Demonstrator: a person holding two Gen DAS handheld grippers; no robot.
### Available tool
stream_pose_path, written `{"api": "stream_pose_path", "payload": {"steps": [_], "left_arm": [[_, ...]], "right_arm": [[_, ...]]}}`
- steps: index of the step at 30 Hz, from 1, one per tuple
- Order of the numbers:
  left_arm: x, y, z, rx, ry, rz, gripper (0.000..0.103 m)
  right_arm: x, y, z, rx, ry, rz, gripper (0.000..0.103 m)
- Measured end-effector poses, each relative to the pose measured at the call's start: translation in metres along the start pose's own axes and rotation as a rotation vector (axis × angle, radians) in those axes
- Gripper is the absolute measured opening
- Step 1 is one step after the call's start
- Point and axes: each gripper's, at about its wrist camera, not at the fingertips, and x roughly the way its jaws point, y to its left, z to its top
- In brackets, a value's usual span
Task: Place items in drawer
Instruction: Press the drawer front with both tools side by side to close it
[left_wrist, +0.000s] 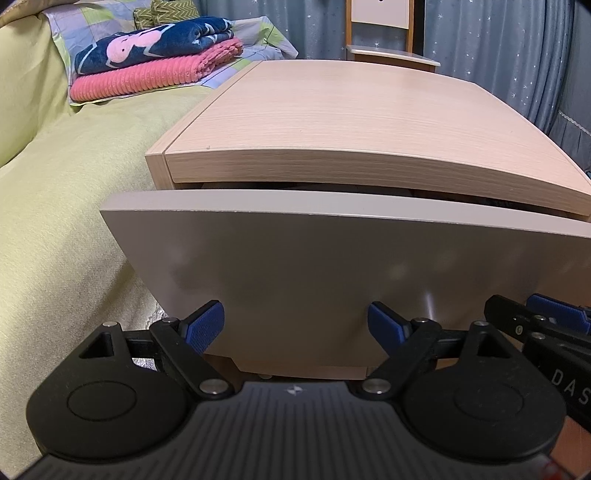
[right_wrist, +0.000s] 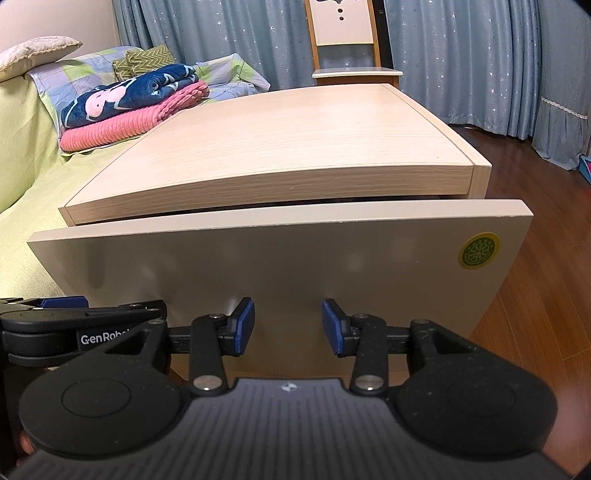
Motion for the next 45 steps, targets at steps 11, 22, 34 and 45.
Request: {"api": "stream_pose_path", "payload": {"steps": [11,22,34,45], "left_arm": [[0.0,0.0002,0.001,0.0,0.003,0.0,0.087],[0.0009,-0.0002,0.0022,-0.004,0.005,0.0,0.088],[0.0034,-0.0024,0.0025,-0.007,0.006,0.003,0.088],[0.0039,-0.0035,0.0027,-0.009,0.007,0.002,0.088]], "right_arm": [[0.001,0.0036,0.0005,-0.001,0.001,-0.003,0.036],[0.0014,0.0061,0.0013,-0.004,0.0,-0.005,0.036],[0.0032,0.0046,0.0011,-0.002,-0.003,-0.006,0.036],[0.0032,0.0,0.002,-0.004,-0.003,-0.008,0.036]]}}
